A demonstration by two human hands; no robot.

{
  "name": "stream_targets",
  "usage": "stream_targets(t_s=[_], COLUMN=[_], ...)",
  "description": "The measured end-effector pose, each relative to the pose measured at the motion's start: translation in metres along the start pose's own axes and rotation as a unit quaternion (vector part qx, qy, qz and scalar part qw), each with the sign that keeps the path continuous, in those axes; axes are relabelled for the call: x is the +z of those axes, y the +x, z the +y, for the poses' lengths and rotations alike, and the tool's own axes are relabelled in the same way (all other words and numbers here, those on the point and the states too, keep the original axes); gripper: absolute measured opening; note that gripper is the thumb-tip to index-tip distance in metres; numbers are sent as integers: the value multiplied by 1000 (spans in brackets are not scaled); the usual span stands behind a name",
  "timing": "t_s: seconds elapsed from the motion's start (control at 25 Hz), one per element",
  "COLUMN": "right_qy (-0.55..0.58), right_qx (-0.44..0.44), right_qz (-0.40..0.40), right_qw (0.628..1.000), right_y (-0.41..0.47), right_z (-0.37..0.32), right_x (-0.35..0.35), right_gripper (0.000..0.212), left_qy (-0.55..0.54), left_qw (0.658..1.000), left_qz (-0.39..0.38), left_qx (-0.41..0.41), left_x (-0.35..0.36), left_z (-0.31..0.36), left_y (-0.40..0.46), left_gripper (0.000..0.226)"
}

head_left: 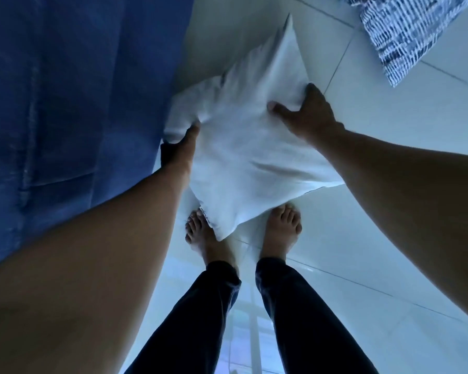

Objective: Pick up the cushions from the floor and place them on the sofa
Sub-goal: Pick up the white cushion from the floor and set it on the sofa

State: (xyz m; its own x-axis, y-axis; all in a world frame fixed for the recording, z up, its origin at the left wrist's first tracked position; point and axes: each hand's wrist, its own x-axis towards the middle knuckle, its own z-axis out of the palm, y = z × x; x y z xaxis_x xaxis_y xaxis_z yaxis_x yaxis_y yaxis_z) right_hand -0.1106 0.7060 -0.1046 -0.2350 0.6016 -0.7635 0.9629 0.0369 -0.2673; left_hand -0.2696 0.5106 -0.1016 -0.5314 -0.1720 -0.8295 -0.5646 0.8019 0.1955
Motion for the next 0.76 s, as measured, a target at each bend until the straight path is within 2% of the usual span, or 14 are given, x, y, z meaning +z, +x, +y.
stream_targets(t_s=[0.08, 0.2, 0.28, 0.44, 0.56, 0.68, 0.76], right_qy=[59, 123, 157, 200, 240, 261, 281], right_qx=[45, 47, 55, 82, 95, 88, 83], right_qz=[-9, -11, 1, 25, 56, 77, 86], right_qw=[997, 991, 986, 976, 965, 958, 952], right_y=[14, 2, -25, -87, -147, -206, -241], right_z=[6, 16, 24, 36, 30, 19, 6], right_x=[2, -11, -32, -88, -144, -194, -225], right_gripper=[111, 113, 112, 117, 101, 80, 73], left_qy=[-65, -81, -88, -98, -136, -135, -139], left_qw=[997, 992, 990, 986, 975, 969, 967], left_qz=[-31, -93, -105, -133, -173, -205, -214], left_qx=[-21, -30, -15, -14, -14, -2, 21], left_x=[7, 8, 1, -21, -49, -83, -109], left_z=[0, -3, -3, 4, 21, 36, 51], left_y=[13, 5, -22, -96, -170, -242, -284], left_gripper=[99, 90, 75, 78, 46, 33, 27])
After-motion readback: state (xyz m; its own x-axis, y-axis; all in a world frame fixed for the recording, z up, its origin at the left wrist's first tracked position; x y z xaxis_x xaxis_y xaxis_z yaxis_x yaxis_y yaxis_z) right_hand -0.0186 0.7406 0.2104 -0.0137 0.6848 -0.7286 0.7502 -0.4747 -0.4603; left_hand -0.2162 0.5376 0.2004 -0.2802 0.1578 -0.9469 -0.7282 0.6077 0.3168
